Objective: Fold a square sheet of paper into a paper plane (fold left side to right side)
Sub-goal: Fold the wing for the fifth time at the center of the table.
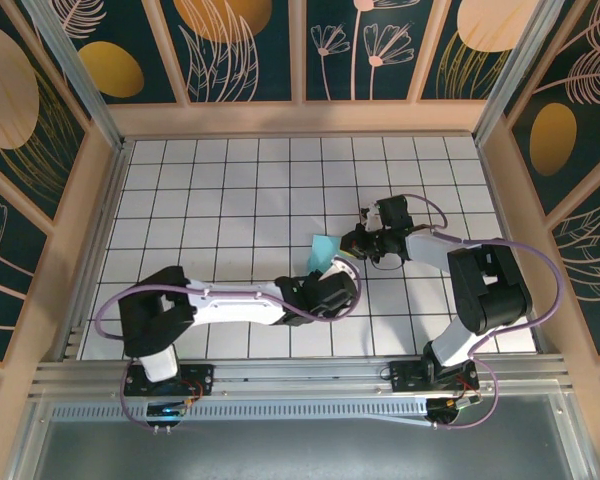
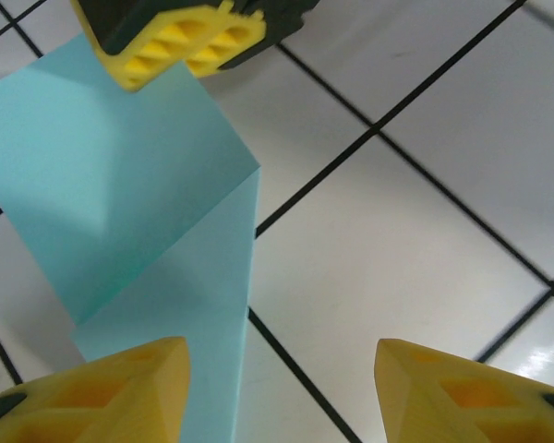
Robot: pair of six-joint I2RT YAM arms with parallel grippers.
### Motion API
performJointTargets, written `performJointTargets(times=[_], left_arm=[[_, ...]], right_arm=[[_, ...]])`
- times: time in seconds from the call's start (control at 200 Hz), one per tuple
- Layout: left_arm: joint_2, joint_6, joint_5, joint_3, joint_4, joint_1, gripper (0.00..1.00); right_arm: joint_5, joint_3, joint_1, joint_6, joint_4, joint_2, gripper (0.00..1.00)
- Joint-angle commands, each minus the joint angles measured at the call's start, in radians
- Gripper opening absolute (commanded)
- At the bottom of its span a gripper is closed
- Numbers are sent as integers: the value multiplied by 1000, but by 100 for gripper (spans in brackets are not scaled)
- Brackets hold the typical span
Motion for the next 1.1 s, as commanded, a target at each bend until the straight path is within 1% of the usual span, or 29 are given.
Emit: performJointTargets(times=[0.0, 0.295, 0.515, 0.751, 0.831, 1.096], left_arm=[[53, 19, -133, 60, -116, -12, 56], [133, 17, -200, 108, -150, -18, 57], [167, 4, -231, 120, -172, -18, 54], [178, -13, -280, 117, -186, -18, 46], [177, -14, -277, 114, -178, -17, 44], [175, -18, -270, 105, -164, -18, 30]], right_arm=[[-8, 24, -5, 9, -18, 8, 0], [-8, 25, -5, 6, -16, 16, 0], [-5, 25, -5, 6, -18, 19, 0], [-6, 19, -5, 5, -14, 19, 0], [-6, 19, -6, 5, -13, 20, 0], [1, 17, -6, 3, -15, 21, 0]])
